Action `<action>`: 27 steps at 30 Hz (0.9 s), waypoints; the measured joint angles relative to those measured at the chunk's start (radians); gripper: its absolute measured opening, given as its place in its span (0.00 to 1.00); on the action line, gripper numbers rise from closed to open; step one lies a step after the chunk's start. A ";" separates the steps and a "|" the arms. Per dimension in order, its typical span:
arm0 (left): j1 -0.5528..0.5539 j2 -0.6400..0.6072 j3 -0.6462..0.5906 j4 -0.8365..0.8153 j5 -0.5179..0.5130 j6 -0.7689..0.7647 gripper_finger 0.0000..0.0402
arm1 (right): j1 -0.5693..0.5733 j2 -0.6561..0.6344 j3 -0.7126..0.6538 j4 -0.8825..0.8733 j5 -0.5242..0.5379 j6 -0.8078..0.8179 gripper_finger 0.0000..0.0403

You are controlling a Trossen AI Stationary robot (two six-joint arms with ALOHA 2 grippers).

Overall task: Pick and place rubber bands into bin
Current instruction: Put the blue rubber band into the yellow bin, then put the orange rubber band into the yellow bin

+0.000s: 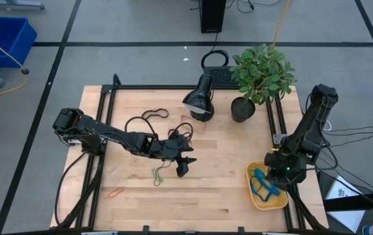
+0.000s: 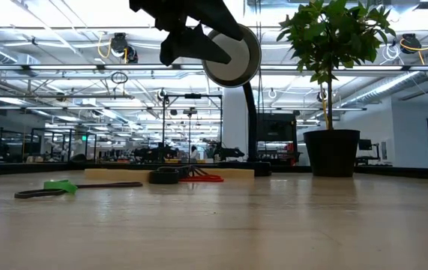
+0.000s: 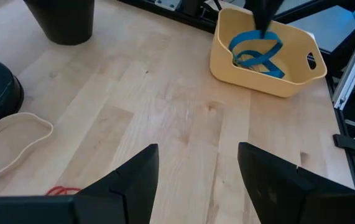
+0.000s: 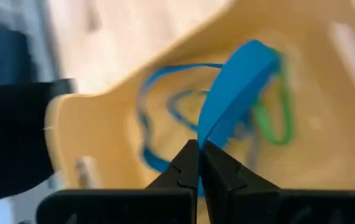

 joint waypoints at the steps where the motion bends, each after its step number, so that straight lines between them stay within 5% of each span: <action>1: 0.000 0.000 0.000 0.000 0.000 0.000 0.56 | 0.000 0.008 0.000 -0.017 0.000 0.013 0.00; 17: 0.000 0.000 0.000 0.000 0.002 -0.048 0.56 | 0.000 0.029 0.000 -0.058 -0.002 0.108 0.03; 27: 0.000 0.000 0.000 0.000 0.005 -0.047 0.56 | 0.000 0.029 0.000 -0.060 -0.003 0.069 0.30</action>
